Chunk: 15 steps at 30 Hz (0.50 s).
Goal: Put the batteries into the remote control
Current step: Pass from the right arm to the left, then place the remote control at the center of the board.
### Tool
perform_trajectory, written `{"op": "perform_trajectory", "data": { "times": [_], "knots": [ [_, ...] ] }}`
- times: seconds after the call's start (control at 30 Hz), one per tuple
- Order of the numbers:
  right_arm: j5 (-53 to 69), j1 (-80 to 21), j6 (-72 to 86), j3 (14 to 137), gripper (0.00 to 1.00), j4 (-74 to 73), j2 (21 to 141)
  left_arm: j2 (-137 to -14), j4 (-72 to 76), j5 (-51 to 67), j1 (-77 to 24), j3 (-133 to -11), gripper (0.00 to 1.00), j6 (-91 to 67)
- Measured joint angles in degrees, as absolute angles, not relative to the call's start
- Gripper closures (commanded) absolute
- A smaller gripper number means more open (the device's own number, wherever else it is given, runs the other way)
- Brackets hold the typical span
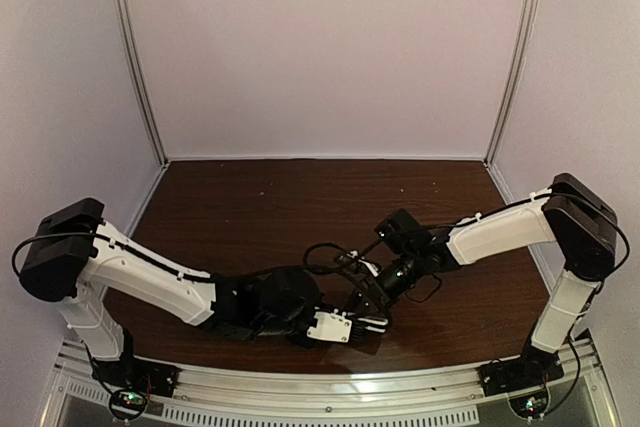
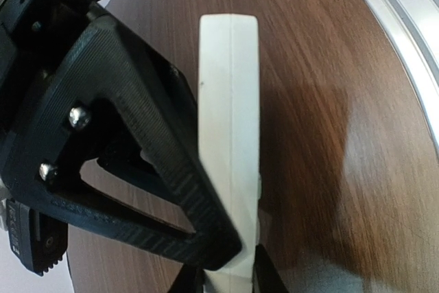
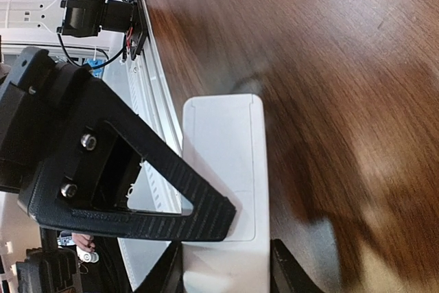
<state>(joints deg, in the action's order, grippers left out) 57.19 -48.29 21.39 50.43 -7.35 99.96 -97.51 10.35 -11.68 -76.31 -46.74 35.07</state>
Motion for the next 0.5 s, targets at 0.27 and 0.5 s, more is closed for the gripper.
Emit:
{"op": "perform_trajectory", "data": {
  "times": [0.27, 0.5],
  "knots": [
    [57.36, -44.45, 22.35, 50.74, 0.42, -8.05, 97.23, -96.95, 8.54, -8.29, -74.83, -47.24, 0.92, 31.38],
    [53.12, -30.59, 28.69, 51.42, 0.31, -1.19, 86.37, -96.09, 5.80, 0.32, -70.85, -47.62, 0.97, 19.94]
  ]
}}
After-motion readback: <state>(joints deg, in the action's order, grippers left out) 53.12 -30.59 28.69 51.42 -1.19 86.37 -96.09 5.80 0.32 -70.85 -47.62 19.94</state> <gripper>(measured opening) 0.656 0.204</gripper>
